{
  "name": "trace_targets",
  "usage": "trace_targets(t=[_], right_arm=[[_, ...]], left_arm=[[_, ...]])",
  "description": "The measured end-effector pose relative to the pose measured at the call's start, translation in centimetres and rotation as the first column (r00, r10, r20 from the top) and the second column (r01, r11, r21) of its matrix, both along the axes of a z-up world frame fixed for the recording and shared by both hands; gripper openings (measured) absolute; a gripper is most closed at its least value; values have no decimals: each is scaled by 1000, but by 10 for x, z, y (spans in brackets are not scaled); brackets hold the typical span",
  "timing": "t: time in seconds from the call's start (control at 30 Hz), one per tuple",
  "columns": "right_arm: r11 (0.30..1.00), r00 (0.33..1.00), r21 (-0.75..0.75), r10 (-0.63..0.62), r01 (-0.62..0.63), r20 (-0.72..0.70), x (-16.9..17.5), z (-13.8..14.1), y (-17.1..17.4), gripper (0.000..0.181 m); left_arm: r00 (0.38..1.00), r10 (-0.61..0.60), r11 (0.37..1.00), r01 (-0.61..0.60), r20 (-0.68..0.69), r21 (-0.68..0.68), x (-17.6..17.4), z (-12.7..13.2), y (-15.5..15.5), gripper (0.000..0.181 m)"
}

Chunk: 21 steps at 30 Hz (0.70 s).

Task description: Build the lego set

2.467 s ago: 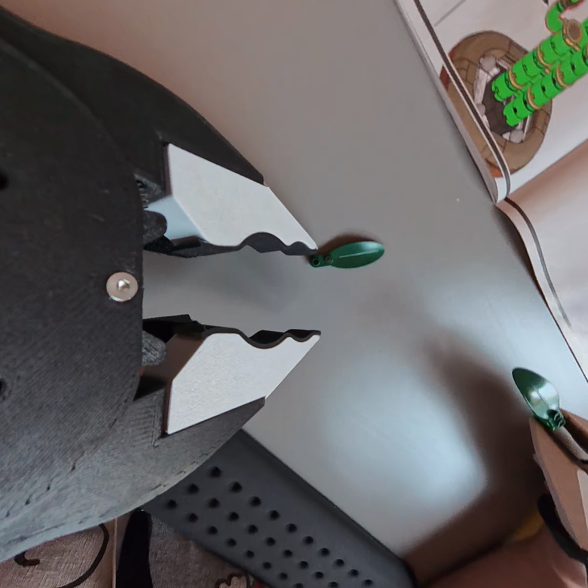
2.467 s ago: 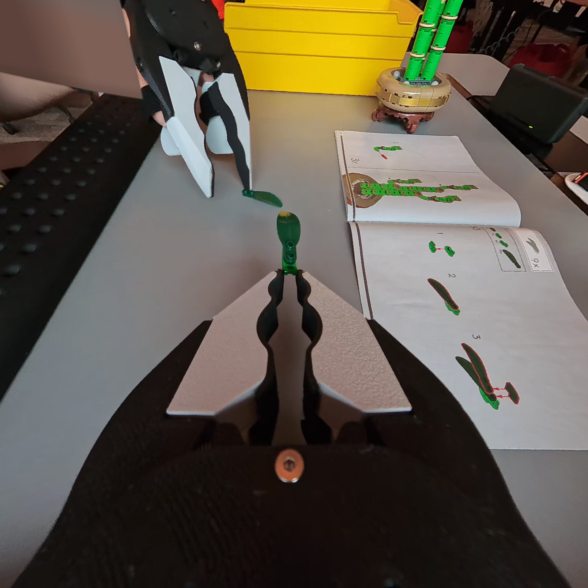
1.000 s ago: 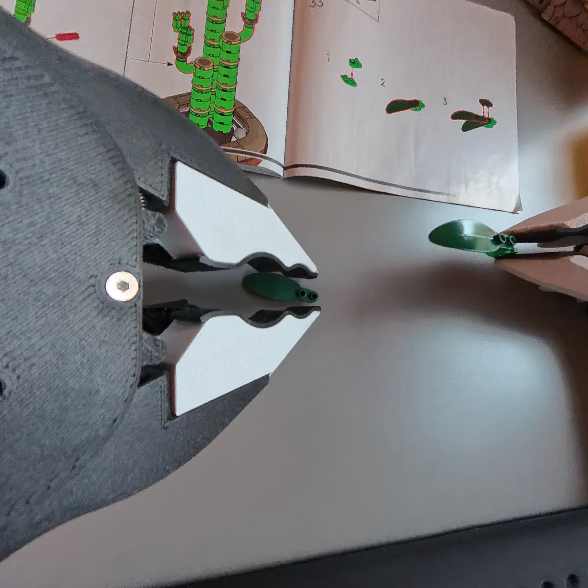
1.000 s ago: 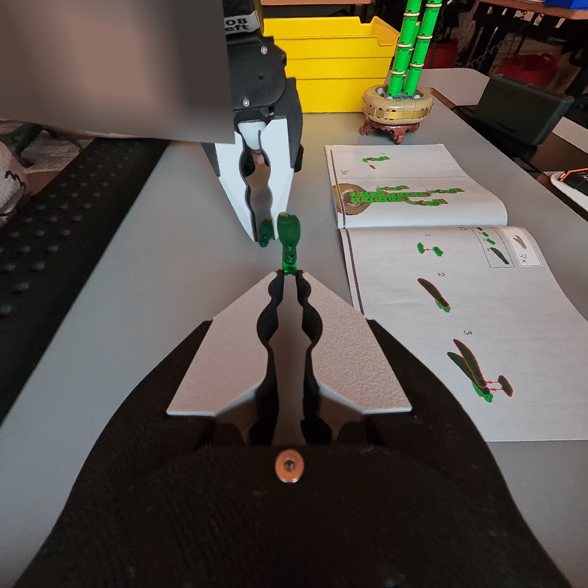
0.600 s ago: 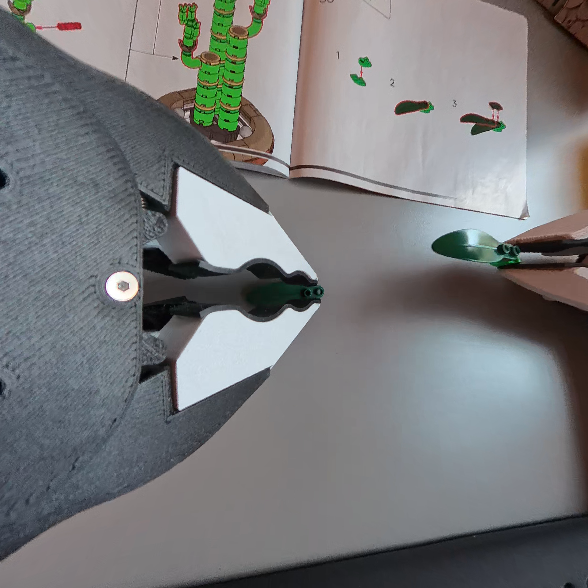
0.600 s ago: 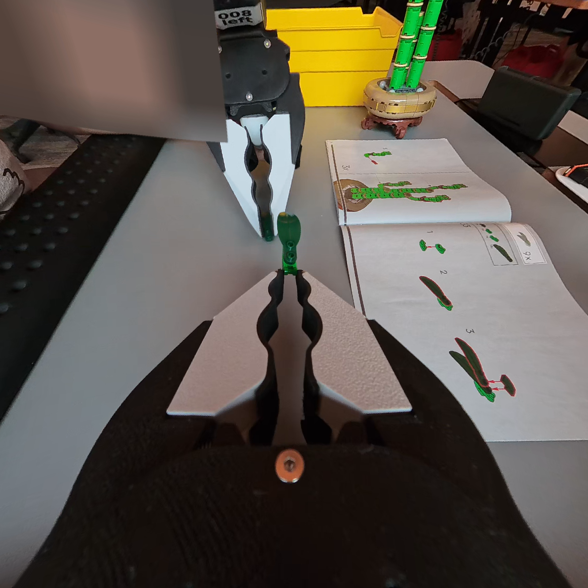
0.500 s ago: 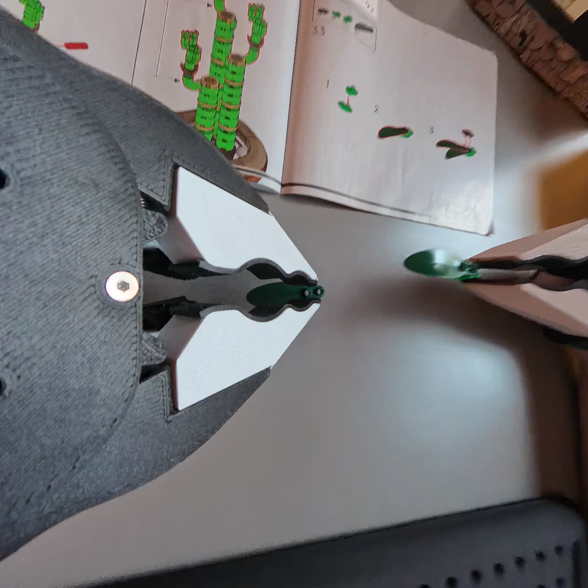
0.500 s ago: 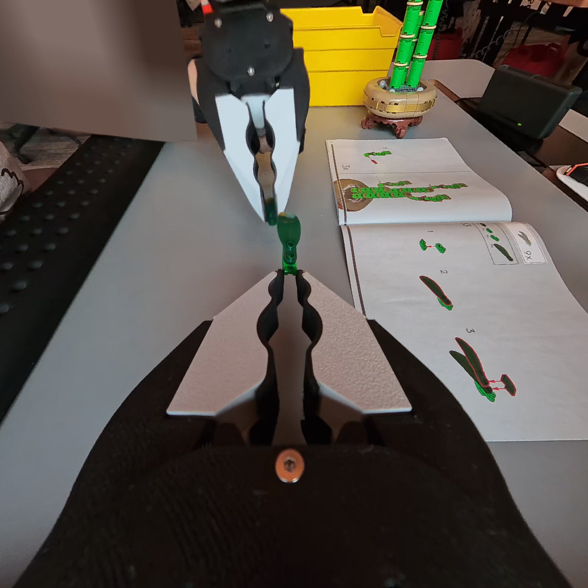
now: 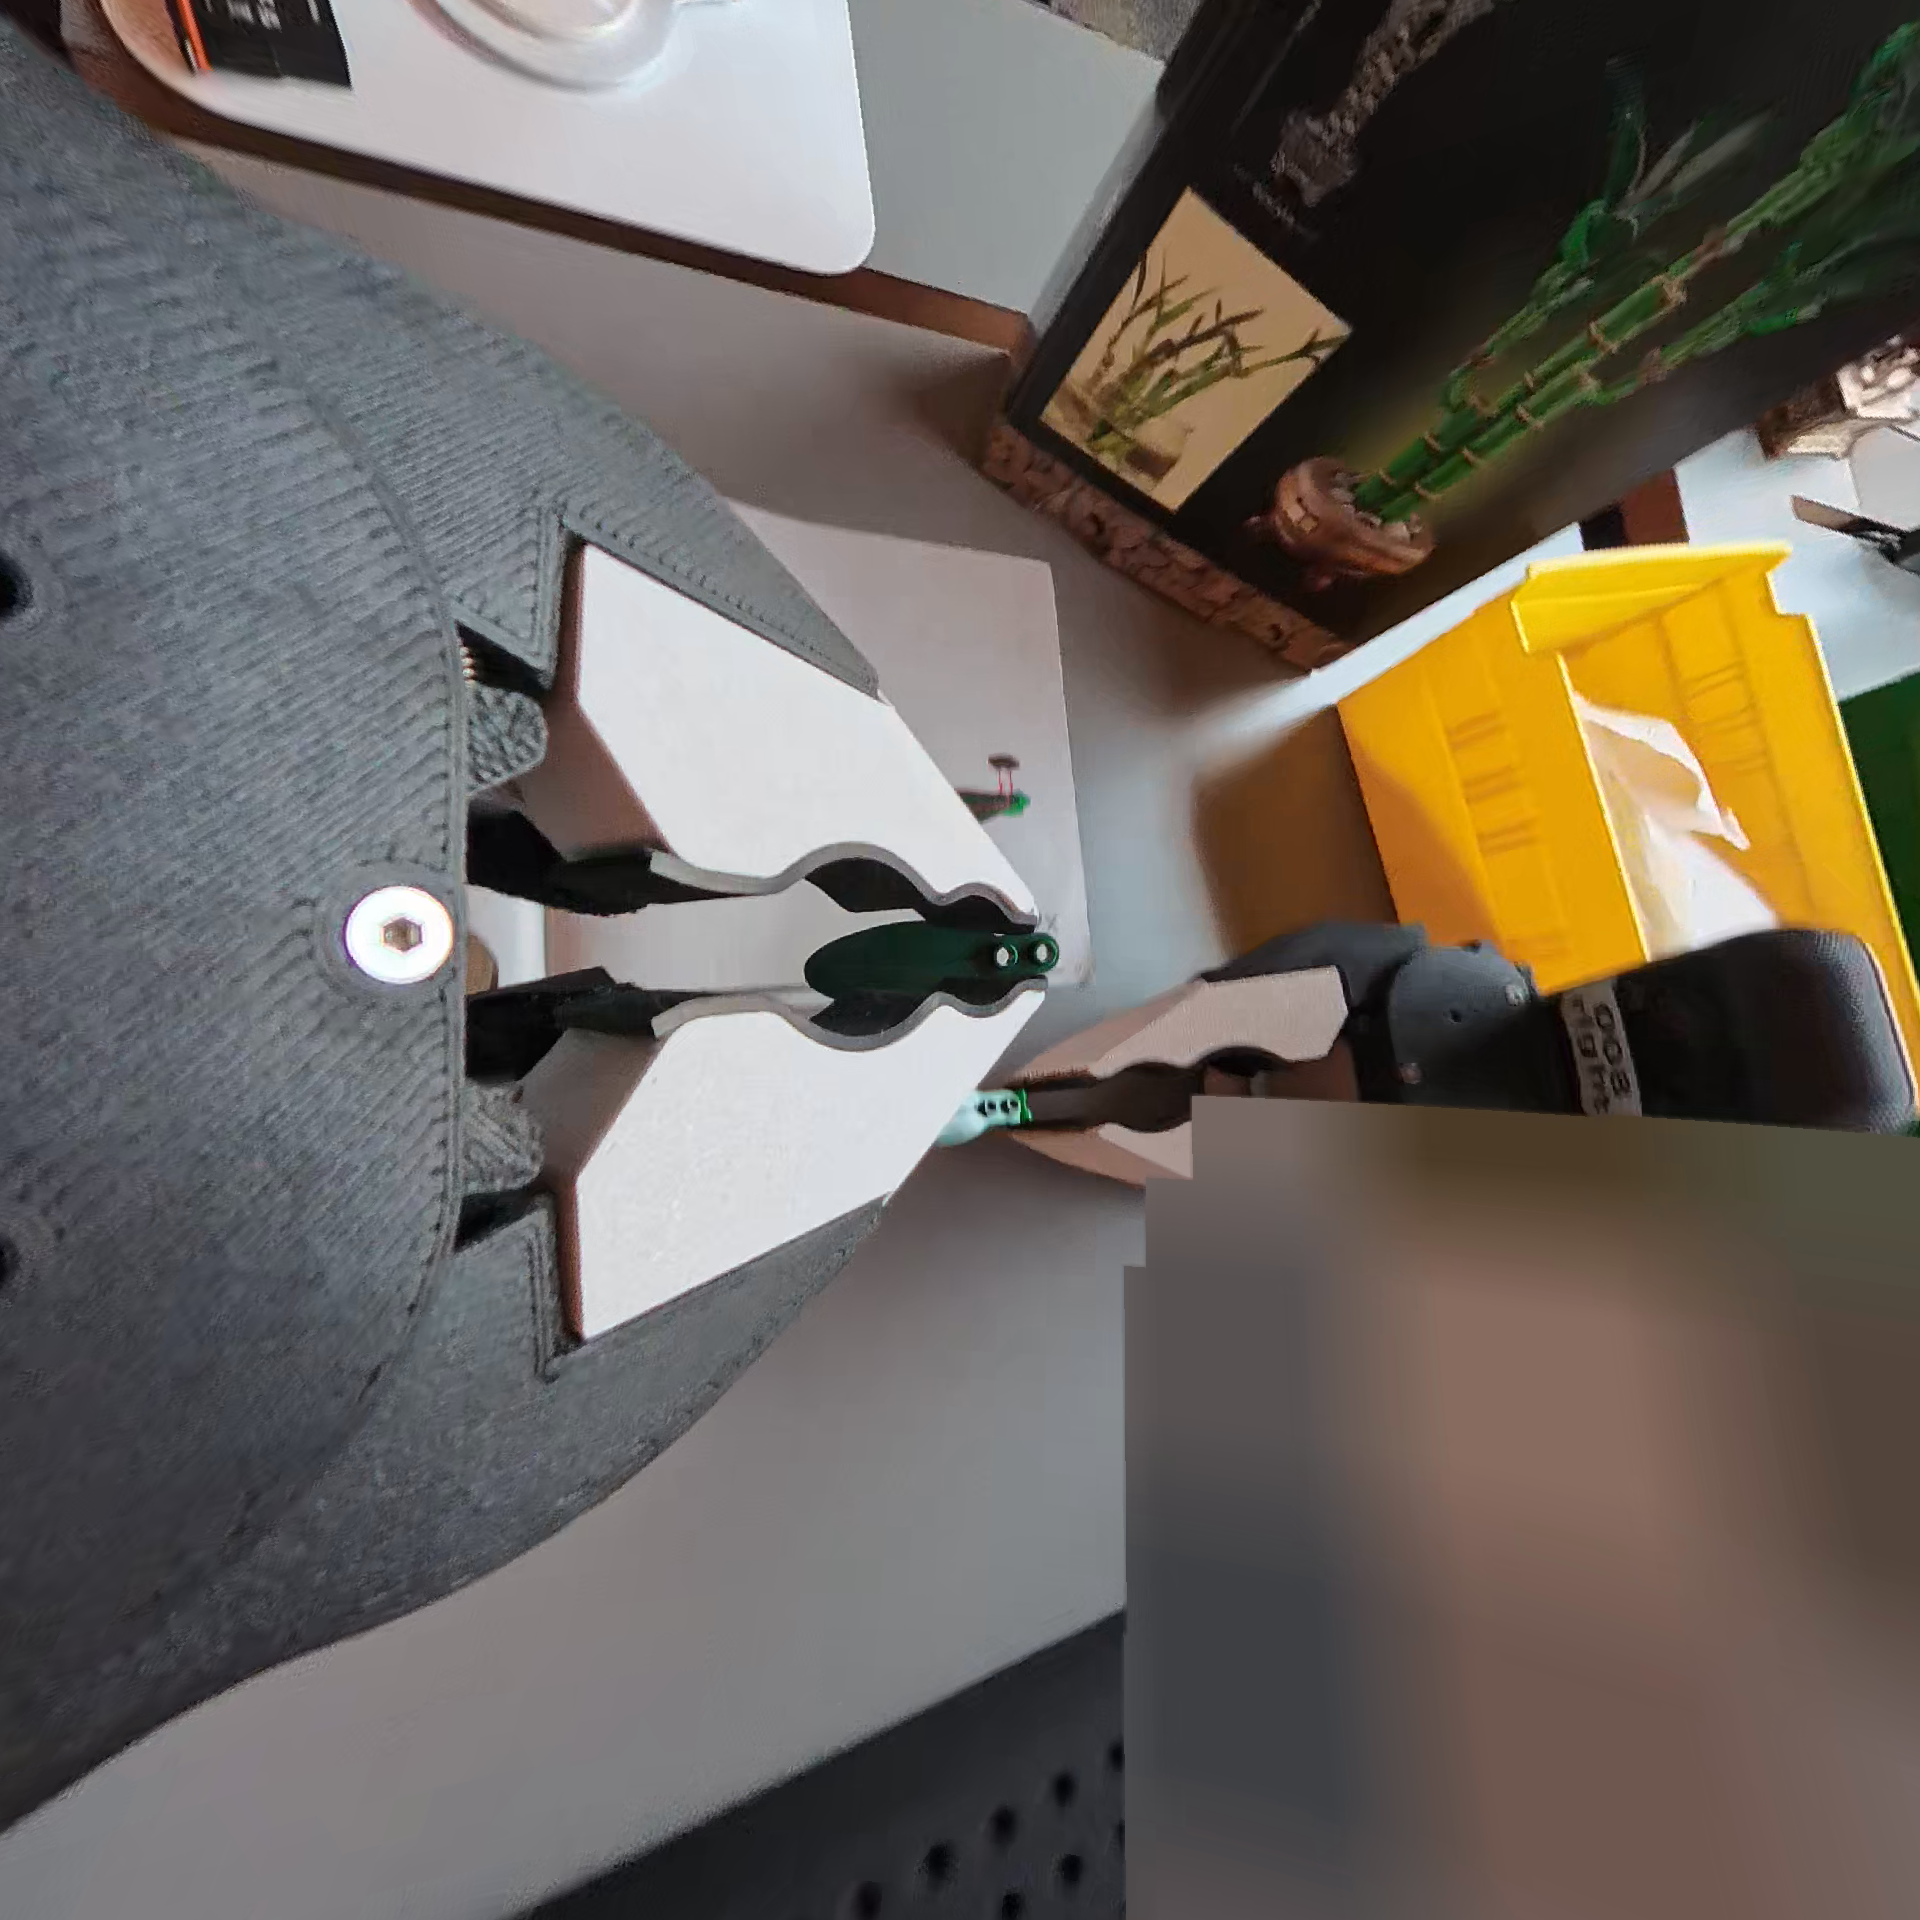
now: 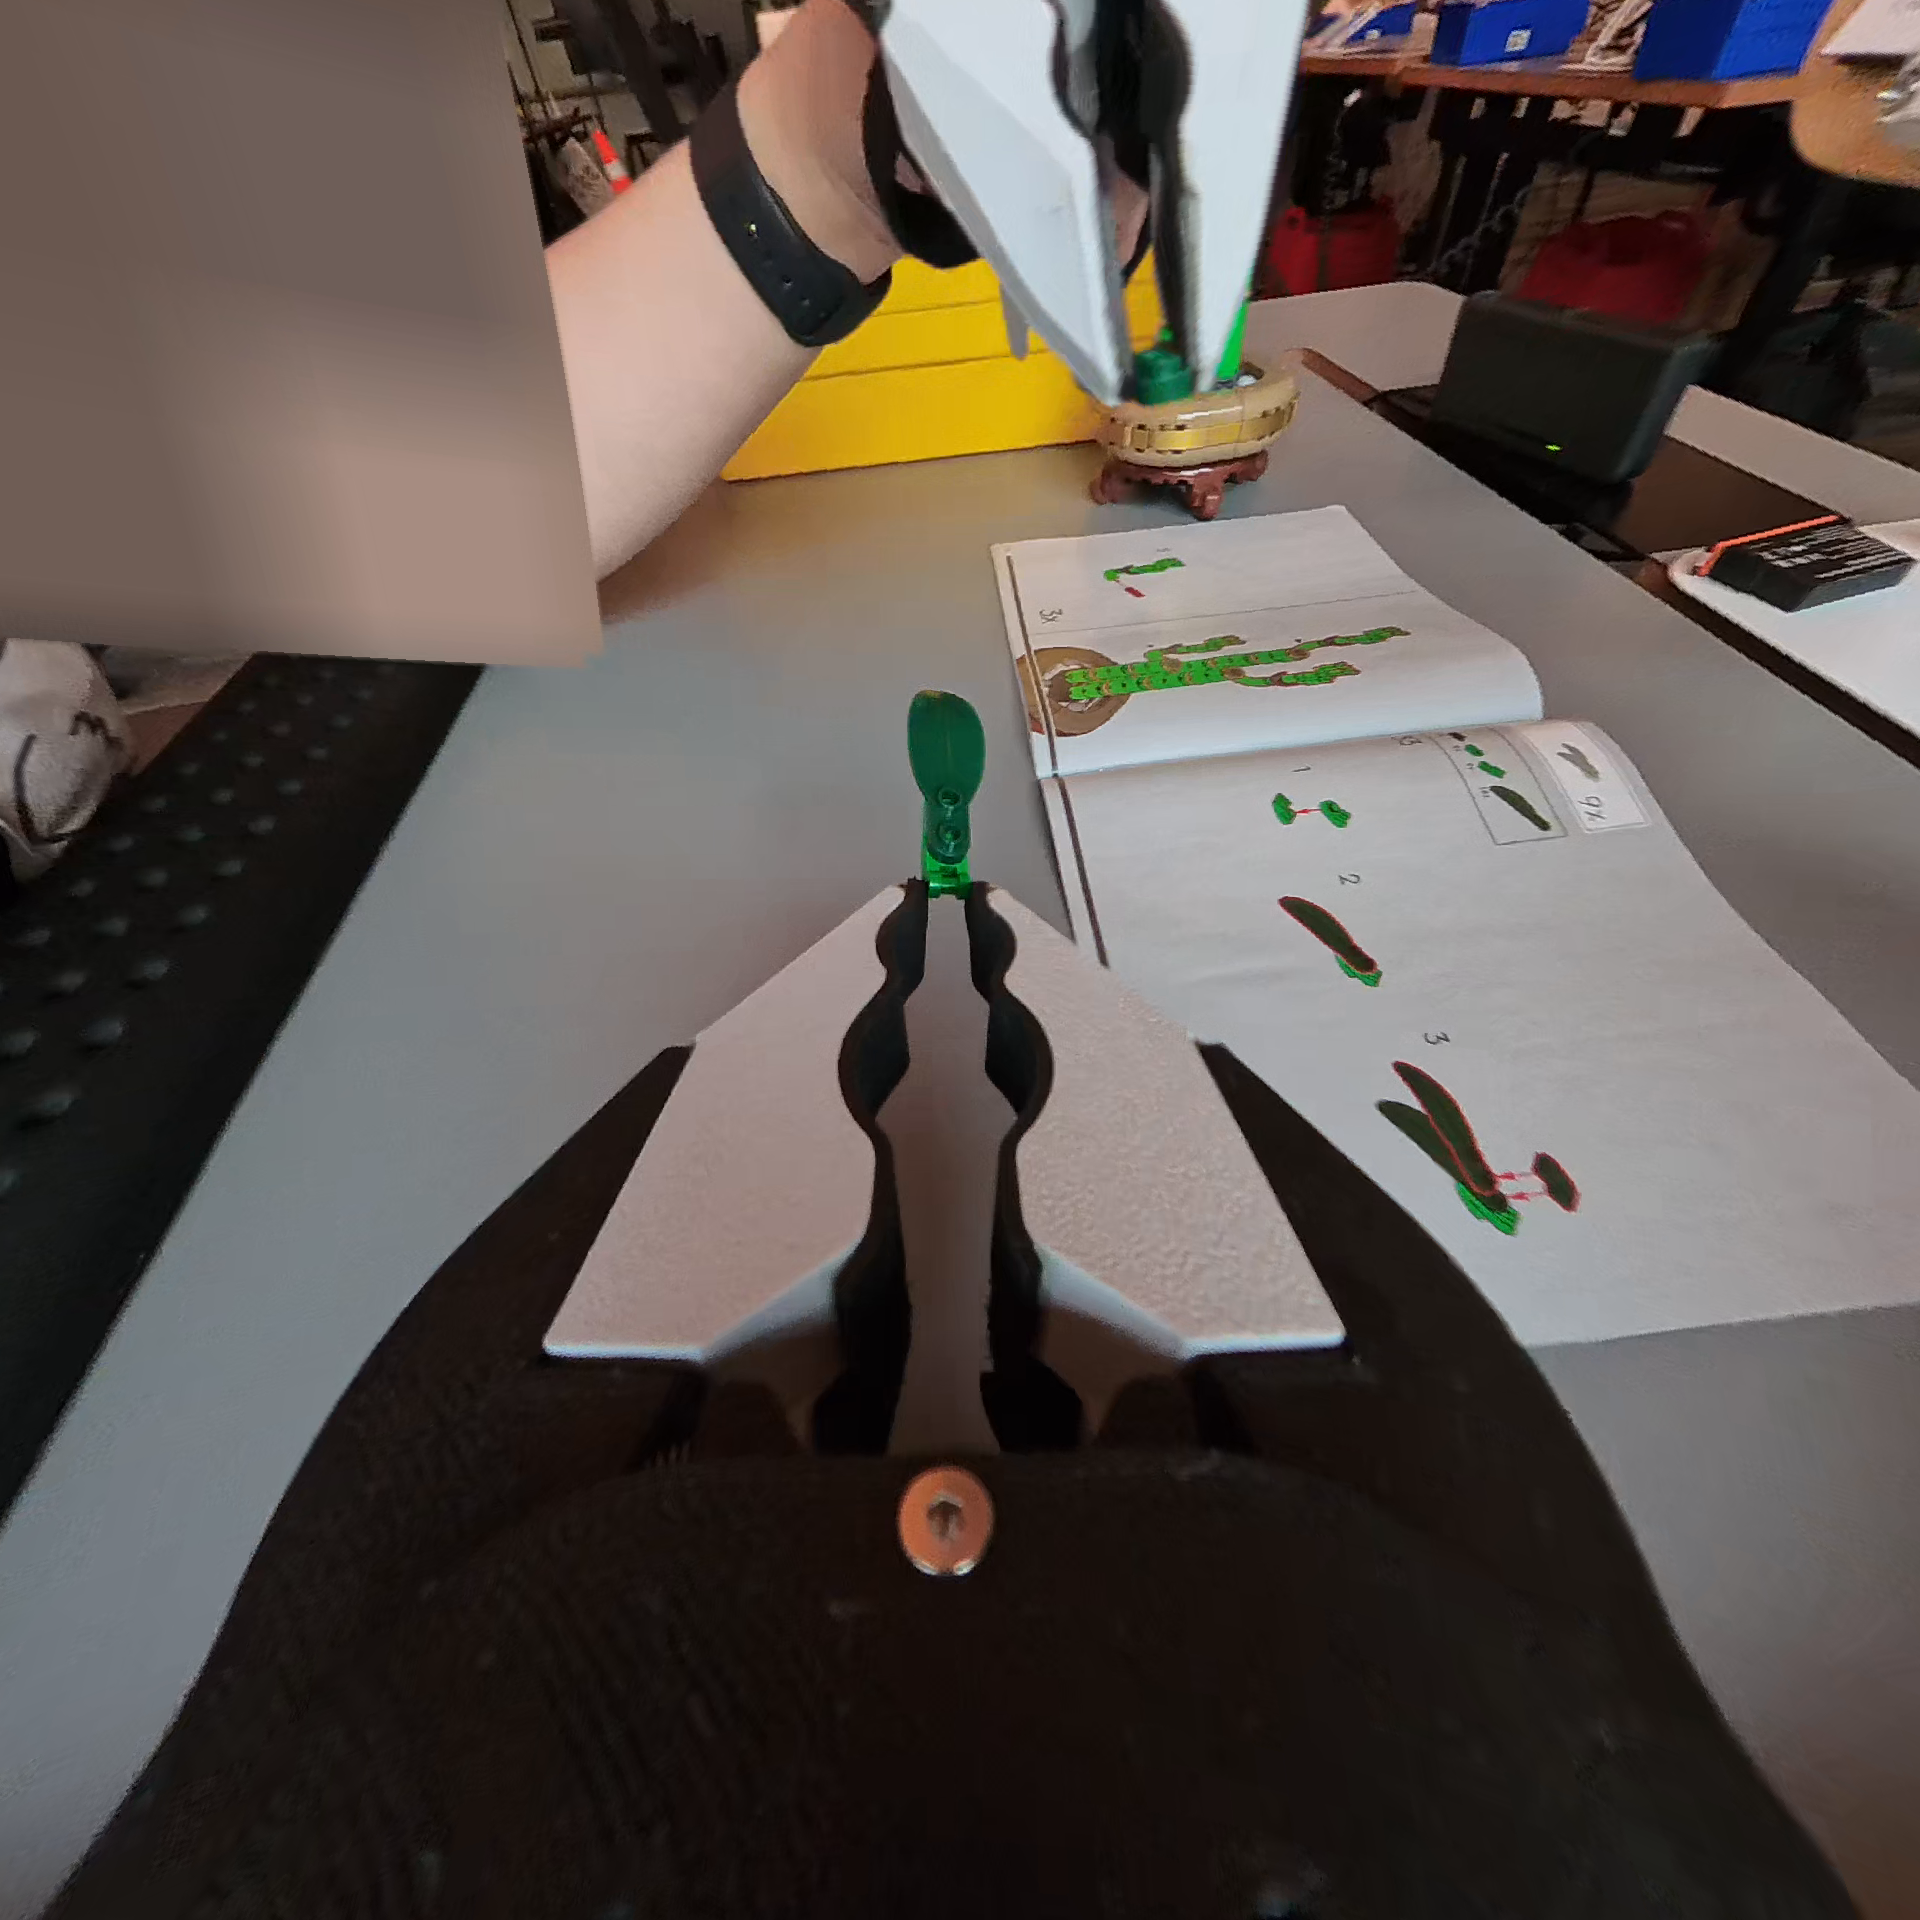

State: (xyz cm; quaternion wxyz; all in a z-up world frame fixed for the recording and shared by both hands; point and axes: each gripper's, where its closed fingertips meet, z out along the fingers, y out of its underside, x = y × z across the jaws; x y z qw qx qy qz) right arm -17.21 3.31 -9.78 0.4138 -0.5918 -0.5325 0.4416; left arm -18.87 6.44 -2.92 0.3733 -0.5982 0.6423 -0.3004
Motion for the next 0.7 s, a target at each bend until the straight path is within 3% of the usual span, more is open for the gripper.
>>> trace_targets(t=[0.17, 0.37, 0.7], right_arm=[[984, 974, 159, -112, 81, 197, 21, -28, 20, 7], [979, 968, 172, -147, 112, 204, 23, -32, 27, 6], [953, 926, 213, -267, 214, 266, 42, -41, 50, 7]], left_arm=[[999, 30, 999, -29, 22, -28, 18, -7, 19, 6], [982, 85, 996, -89, -169, -16, 4, -48, 29, 6], [974, 77, 994, -90, -211, -55, 11, -60, 25, 6]])
